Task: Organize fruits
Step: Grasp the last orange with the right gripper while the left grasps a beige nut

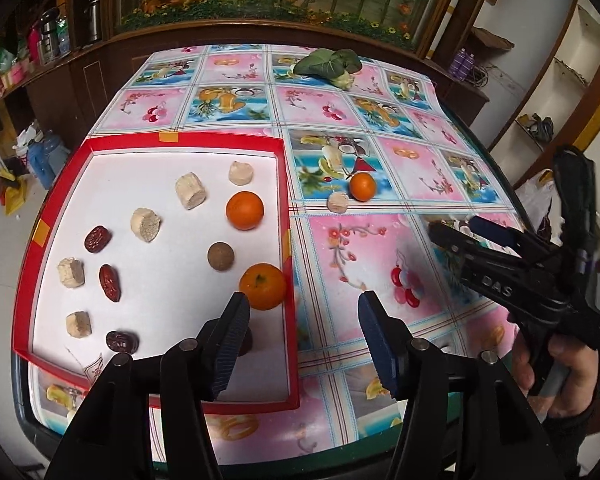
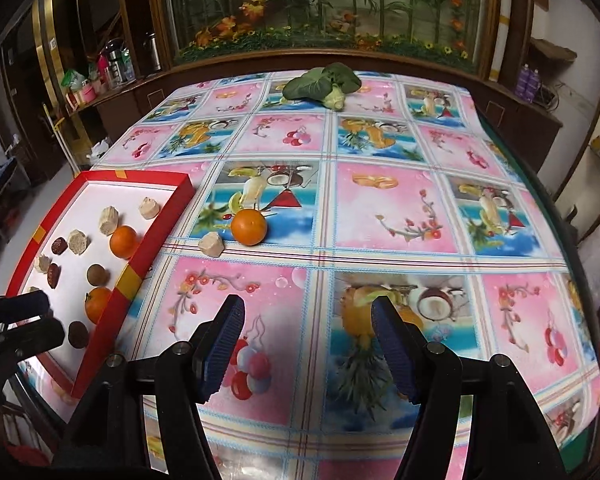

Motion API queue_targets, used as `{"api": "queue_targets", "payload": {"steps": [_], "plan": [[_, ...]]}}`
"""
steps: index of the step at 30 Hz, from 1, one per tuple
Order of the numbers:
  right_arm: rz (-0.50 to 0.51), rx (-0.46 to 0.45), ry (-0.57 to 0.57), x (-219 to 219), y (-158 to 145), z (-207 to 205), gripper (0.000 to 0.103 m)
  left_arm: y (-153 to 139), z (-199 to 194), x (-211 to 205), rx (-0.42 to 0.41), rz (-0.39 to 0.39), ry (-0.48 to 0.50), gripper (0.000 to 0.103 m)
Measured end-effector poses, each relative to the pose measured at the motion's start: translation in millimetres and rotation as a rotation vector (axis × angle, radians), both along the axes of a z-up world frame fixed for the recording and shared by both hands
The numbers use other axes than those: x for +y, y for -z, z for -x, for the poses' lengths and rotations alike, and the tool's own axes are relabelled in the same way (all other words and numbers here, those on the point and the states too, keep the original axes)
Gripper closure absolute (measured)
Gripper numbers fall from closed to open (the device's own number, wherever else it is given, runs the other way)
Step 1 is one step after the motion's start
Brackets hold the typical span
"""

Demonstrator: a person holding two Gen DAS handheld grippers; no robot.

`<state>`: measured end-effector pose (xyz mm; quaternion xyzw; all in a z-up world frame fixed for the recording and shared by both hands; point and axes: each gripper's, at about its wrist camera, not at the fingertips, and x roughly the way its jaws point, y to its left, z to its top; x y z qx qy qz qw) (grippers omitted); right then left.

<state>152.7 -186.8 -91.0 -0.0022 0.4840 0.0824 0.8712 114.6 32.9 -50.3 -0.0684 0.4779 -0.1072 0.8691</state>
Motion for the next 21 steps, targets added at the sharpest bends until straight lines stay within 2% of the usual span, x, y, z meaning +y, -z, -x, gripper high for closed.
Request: {"api": "queue_targets", "payload": {"steps": [3,6,9,14,16,17,21], "plan": [[0.013,-0.007,-0.04,12.5,4.8,-10.5,0.037,3.6,-1.5,-1.2,0.011,-0.006,-0.014,0.046],[0.102,-0.006,-0.095,34.9,15.1,-33.6,0.039,5.5,-1.1,-3.3,0.024,-0.013,-0.007,0.046],[0.156,0.024,-0.133,50.0,29.3,-54.8,0.046,4.5,0.5,-2.8,0.023,-0.018,-0.005,0.046],[0.155,0.037,-0.18,66.9,43.1,-76.1,0.052,9.3,-8.7,0.9,0.045,-0.015,-0.027,0.046],[0.136,0.046,-0.187,67.9,48.5,-81.1,0.062,10.5,-12.1,-1.9,0.05,-0.03,-0.023,0.046],[0.113,0.054,-0.198,68.3,50.8,-82.1,0.071,10.6,-13.7,-3.3,0.053,-0.033,-0.021,0.046],[0.077,0.025,-0.199,61.9,49.5,-78.1,0.073,11.7,-25.5,-11.3,0.058,-0.032,-0.003,0.046]]}}
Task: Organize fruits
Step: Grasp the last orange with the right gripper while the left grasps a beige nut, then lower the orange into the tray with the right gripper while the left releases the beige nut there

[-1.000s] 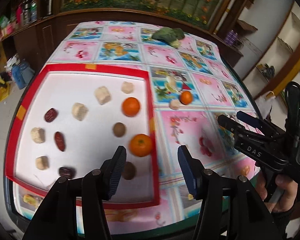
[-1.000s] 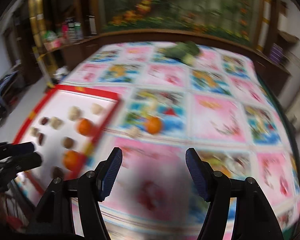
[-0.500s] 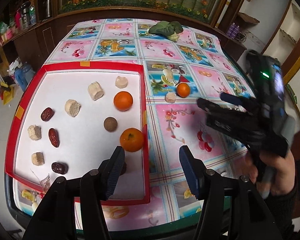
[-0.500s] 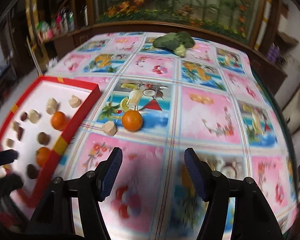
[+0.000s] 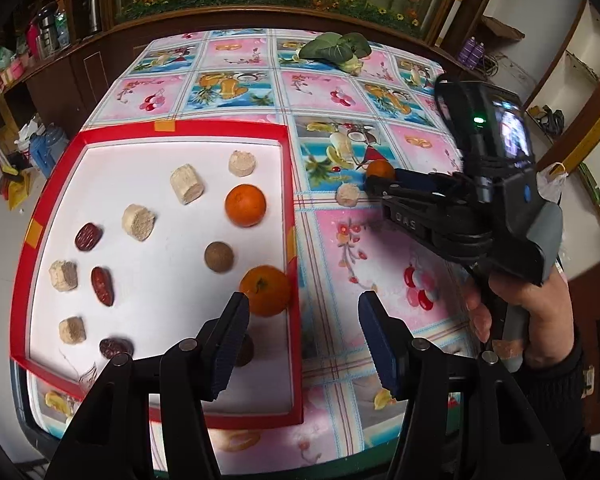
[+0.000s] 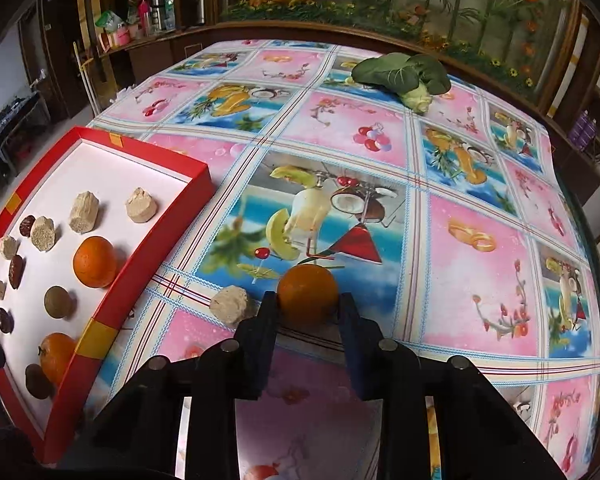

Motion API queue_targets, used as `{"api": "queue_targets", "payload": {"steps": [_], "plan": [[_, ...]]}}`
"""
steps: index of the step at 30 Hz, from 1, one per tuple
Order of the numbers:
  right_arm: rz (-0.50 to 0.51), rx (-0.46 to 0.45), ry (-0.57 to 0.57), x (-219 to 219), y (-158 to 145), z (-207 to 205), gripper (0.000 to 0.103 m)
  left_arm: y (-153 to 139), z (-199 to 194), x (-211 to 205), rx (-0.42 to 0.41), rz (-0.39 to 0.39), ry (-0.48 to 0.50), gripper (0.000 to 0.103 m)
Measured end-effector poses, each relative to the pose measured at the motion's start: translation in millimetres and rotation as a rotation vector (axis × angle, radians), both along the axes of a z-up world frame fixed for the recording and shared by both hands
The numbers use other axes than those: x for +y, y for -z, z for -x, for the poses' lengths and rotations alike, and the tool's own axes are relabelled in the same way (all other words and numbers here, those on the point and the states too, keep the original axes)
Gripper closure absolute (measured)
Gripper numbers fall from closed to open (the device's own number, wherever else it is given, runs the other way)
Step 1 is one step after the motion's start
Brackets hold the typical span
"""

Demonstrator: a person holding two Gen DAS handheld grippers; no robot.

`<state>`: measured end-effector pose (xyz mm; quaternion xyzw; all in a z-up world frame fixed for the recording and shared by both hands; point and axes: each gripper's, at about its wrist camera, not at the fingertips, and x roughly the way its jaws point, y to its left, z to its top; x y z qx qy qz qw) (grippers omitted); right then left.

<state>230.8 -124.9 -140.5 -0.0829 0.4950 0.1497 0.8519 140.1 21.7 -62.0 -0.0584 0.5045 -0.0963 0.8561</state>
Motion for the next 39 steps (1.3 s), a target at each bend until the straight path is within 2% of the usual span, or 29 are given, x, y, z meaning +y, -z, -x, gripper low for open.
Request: {"api": "queue_targets", "payload": {"steps": [2,6,13,17,22,24,26,33,36,39], "plan": [[-0.04,-0.01,0.019,-9.9,-2.6,0.4,0.073,3.4,-10.1,-6.2,0.016,0.002,0.008,0.046],[-0.096,-0.015,0.157,-43.6,-1.7,-9.9,0.073,11.2,-33.9,-28.1,0.043,0.001,0.045,0.046],[0.011,-0.026,0.324,-85.1,1.5,-13.9,0.073,35.9,-96.0,-64.4,0.082,-0.101,0.069,0.048],[0.036,-0.027,0.359,-98.3,2.1,-11.8,0.073,49.8,-121.1,-73.0,0.103,-0.148,0.05,0.05],[0.052,-0.036,0.334,-91.4,0.5,-8.4,0.073,63.5,-137.3,-79.4,0.117,-0.136,0.052,0.056],[0.053,-0.03,0.32,-87.9,2.6,-8.9,0.073,64.1,-138.4,-78.8,0.102,-0.151,0.039,0.066],[0.057,-0.027,0.309,-85.1,4.7,-9.4,0.073,65.3,-139.8,-76.1,0.091,-0.138,0.034,0.082],[0.069,-0.032,0.275,-76.4,5.7,-7.7,0.073,61.3,-110.4,-51.5,0.091,-0.092,0.018,0.082],[0.084,-0.037,0.269,-73.8,6.3,-7.4,0.073,45.9,-82.4,-34.5,0.092,-0.013,0.03,0.082],[0.091,-0.042,0.254,-69.6,5.8,-5.6,0.073,24.9,-51.7,-7.8,0.068,0.056,0.0,0.082]]}}
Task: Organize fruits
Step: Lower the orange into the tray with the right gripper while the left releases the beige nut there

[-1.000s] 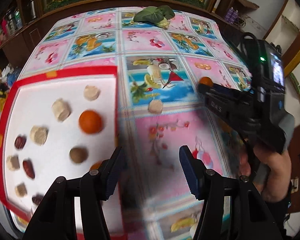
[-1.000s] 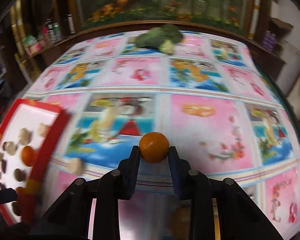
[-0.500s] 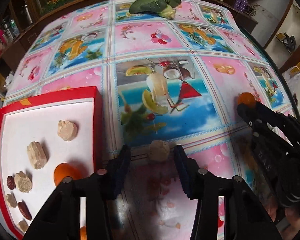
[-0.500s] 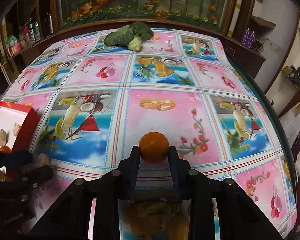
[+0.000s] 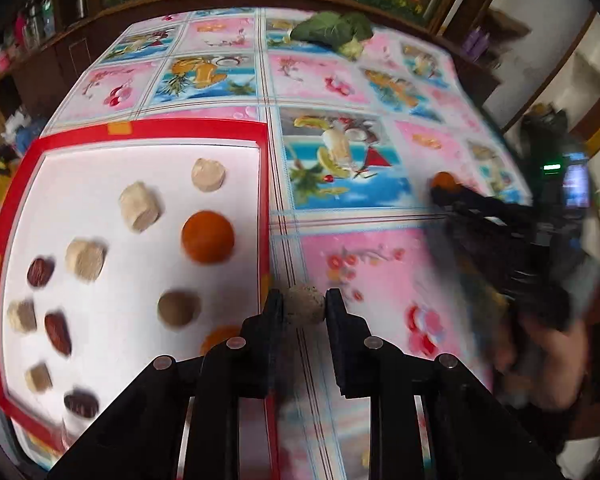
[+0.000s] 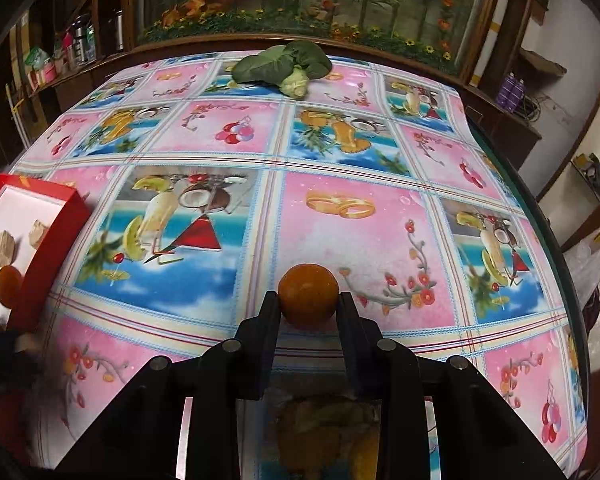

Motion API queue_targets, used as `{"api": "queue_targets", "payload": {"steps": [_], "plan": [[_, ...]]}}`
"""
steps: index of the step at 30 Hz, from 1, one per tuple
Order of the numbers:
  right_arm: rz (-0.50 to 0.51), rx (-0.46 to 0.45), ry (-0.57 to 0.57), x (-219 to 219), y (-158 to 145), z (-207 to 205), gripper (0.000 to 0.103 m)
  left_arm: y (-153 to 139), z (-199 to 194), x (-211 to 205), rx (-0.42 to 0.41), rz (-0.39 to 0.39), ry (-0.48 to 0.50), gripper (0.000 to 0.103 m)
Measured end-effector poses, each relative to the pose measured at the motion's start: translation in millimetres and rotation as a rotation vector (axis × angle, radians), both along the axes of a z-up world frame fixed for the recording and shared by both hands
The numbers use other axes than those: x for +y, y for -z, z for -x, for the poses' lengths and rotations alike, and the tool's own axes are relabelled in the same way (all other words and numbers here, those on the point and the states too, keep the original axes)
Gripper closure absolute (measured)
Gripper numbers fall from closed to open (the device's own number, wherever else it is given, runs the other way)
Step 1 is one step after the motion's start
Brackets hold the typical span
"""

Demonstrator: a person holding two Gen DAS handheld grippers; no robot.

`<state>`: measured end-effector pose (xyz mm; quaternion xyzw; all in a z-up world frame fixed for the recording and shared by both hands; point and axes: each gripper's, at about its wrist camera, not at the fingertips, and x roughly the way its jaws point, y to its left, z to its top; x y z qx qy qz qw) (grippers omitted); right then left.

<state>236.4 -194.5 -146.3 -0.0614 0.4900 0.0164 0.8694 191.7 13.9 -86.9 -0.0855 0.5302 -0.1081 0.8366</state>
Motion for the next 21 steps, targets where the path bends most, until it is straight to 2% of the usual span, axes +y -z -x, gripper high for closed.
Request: {"api": "queue_targets", "payload": {"steps": [4,7,12,17,19,21], "plan": [[0.051,-0.016,-0.019,8.8,0.7,1.7,0.073,-25.9,34.9,47.4,-0.064,0.019,-0.086,0.082],[-0.014,-0.034,-0.032,6.9,-7.2,4.0,0.073,-36.7,58.4,86.1,-0.097,0.032,-0.154,0.082],[-0.14,-0.072,-0.116,27.5,-38.2,32.0,0.074,-31.7,86.3,131.3,-0.094,0.056,-0.23,0.082],[-0.243,-0.081,-0.32,92.4,-66.9,77.2,0.074,-14.4,92.6,129.2,-0.063,0.048,-0.182,0.082],[-0.262,-0.069,-0.42,127.3,-72.2,86.2,0.074,-9.1,88.4,124.2,-0.053,0.043,-0.155,0.082],[-0.257,-0.048,-0.471,149.9,-70.5,86.6,0.074,-2.4,81.2,119.6,-0.041,0.024,-0.133,0.082]]}}
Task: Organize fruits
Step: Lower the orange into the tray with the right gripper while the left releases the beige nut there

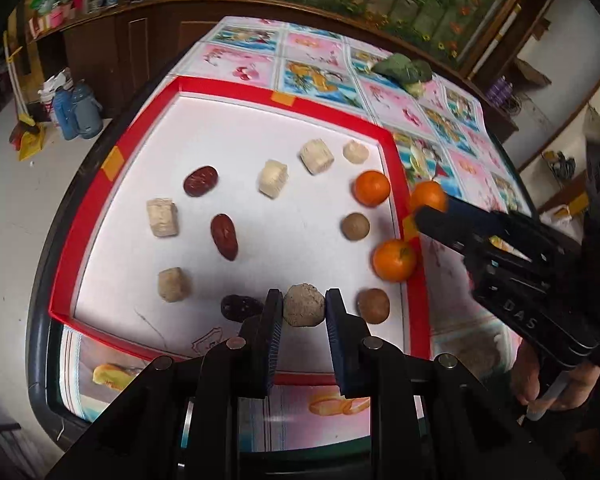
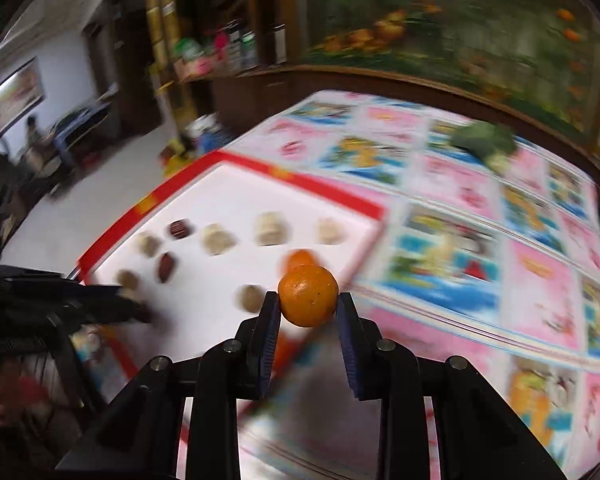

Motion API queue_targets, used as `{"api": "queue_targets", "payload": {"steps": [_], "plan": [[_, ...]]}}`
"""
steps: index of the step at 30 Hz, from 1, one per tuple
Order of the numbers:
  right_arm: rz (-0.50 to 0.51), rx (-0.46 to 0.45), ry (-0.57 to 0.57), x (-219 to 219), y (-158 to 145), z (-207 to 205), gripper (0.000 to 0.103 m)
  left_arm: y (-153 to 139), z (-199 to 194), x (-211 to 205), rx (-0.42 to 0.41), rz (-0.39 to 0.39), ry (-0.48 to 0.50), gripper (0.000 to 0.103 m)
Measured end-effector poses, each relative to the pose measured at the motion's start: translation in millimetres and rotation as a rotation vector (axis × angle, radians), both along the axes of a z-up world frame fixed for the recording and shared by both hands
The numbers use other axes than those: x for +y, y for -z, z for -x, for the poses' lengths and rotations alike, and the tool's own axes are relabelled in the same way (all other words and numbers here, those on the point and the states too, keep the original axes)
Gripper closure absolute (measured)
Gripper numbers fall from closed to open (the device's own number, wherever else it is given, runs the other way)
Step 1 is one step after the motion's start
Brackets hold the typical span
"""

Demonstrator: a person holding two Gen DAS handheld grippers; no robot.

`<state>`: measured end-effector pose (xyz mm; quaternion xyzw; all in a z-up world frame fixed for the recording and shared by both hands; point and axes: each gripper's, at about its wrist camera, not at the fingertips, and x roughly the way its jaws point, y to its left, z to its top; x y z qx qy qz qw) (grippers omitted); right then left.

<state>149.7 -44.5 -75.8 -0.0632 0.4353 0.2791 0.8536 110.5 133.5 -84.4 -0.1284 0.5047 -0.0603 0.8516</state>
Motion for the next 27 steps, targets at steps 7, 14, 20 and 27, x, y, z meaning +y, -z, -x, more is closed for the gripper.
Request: {"api": "queue_targets", "payload": {"steps": [7,14,20,27], "plan": [[0.046,0.07,-0.134,61.8,18.5,-13.2,0.074,15.9,-19.8,6.1,0.047,0.015,-0.006,0.082],[0.144,0.081,-0.149,89.2,33.3,-26.8,0.074,20.7,-29.2,2.6,0.062,-0.018,-0.008,0.082],[0.177,0.086,-0.162,94.7,43.0,-30.1,0.074,24.2,-27.4,1.0,0.068,-0.016,-0.005,0.082],[0.069,0.09,-0.123,75.6,25.0,-31.0,0.057,18.3,-20.6,0.5,0.02,-0.008,0.0,0.064]]}}
